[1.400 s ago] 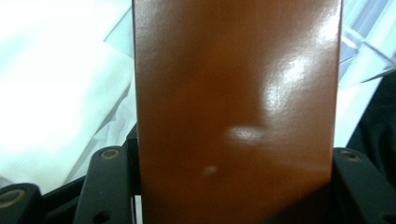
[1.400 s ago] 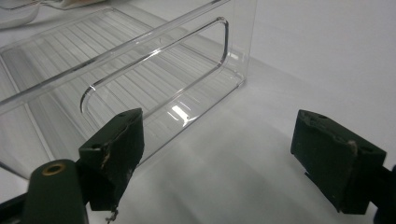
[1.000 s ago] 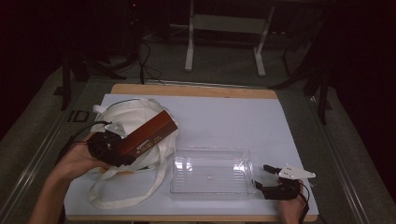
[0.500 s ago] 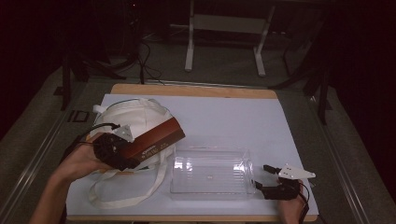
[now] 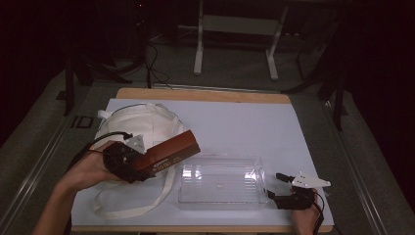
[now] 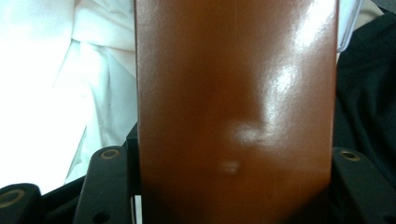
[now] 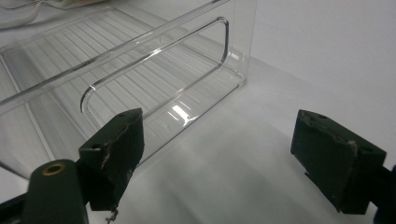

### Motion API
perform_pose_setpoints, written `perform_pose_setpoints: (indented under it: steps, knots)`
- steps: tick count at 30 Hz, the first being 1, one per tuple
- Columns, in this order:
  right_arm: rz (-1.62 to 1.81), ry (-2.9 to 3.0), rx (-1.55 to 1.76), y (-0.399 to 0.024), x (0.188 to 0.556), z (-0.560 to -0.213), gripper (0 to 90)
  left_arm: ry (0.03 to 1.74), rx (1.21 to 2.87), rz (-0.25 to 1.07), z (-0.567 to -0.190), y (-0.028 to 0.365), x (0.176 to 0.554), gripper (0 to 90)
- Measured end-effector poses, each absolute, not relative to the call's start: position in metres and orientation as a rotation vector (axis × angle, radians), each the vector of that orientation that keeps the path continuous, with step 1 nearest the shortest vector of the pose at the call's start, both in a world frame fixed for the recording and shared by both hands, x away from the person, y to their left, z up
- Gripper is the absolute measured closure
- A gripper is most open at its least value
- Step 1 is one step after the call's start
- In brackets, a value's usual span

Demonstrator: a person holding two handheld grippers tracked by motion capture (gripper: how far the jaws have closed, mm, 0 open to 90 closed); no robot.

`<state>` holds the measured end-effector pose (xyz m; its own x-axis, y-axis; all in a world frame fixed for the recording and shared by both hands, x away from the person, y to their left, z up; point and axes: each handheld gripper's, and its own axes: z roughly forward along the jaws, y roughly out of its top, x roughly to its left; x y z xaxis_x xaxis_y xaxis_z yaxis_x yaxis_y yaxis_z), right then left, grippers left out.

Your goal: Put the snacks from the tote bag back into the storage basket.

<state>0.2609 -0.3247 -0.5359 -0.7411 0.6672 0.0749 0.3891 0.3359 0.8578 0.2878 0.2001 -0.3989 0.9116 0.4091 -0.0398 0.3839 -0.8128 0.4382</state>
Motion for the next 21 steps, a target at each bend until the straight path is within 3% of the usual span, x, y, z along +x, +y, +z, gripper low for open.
perform_pose_setpoints:
  steps: [21]
  knots:
    - [1.364,2.313,0.944,-0.325,0.261,-0.536,17.2,0.465,2.654,0.063,-0.393,0.182,0.281,43.4]
